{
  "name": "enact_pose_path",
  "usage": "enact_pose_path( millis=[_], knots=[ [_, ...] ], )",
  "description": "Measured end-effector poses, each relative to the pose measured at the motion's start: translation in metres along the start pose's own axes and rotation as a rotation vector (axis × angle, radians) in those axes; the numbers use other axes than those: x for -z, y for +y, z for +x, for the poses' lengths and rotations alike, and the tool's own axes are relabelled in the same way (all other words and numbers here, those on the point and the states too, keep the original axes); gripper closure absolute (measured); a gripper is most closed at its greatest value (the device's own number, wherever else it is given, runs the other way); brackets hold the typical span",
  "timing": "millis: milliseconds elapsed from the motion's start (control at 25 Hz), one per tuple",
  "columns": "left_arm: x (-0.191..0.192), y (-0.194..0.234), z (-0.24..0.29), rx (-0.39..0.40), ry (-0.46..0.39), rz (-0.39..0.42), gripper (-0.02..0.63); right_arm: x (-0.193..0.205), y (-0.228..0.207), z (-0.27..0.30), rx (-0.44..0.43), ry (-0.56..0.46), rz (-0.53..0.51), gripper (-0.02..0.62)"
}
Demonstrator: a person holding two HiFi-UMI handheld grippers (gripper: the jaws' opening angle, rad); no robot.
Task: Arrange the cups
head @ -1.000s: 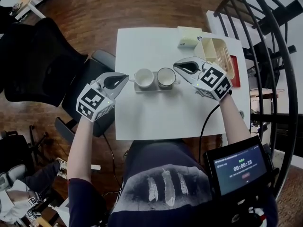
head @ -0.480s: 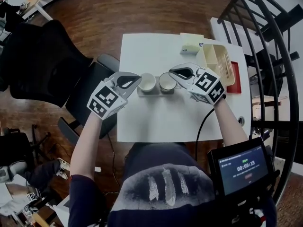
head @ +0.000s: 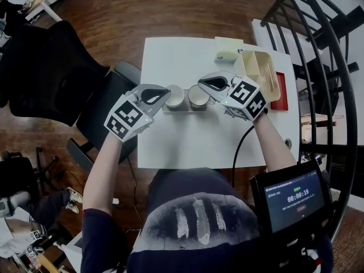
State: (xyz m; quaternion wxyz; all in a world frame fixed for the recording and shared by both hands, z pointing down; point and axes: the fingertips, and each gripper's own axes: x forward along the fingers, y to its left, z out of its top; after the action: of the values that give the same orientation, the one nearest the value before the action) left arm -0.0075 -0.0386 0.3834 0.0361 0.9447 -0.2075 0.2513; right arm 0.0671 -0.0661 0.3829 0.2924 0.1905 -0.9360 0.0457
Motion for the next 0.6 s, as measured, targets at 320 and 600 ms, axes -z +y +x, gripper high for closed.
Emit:
enact_pose_path(
  millis=[320,600],
  knots=[
    [0.0003,0.0031,0.0008,0.000,0.002,-0.005,0.592,-0.0020,-0.0002,0.0054,-0.003,0.006,-0.013,0.592],
    [0.0000,0.0061,0.0044,-0.001,0.007,-0.010,0.592,0.0038,-0.0025,0.0056,-0.013,0.023,-0.025,0.592]
  ],
)
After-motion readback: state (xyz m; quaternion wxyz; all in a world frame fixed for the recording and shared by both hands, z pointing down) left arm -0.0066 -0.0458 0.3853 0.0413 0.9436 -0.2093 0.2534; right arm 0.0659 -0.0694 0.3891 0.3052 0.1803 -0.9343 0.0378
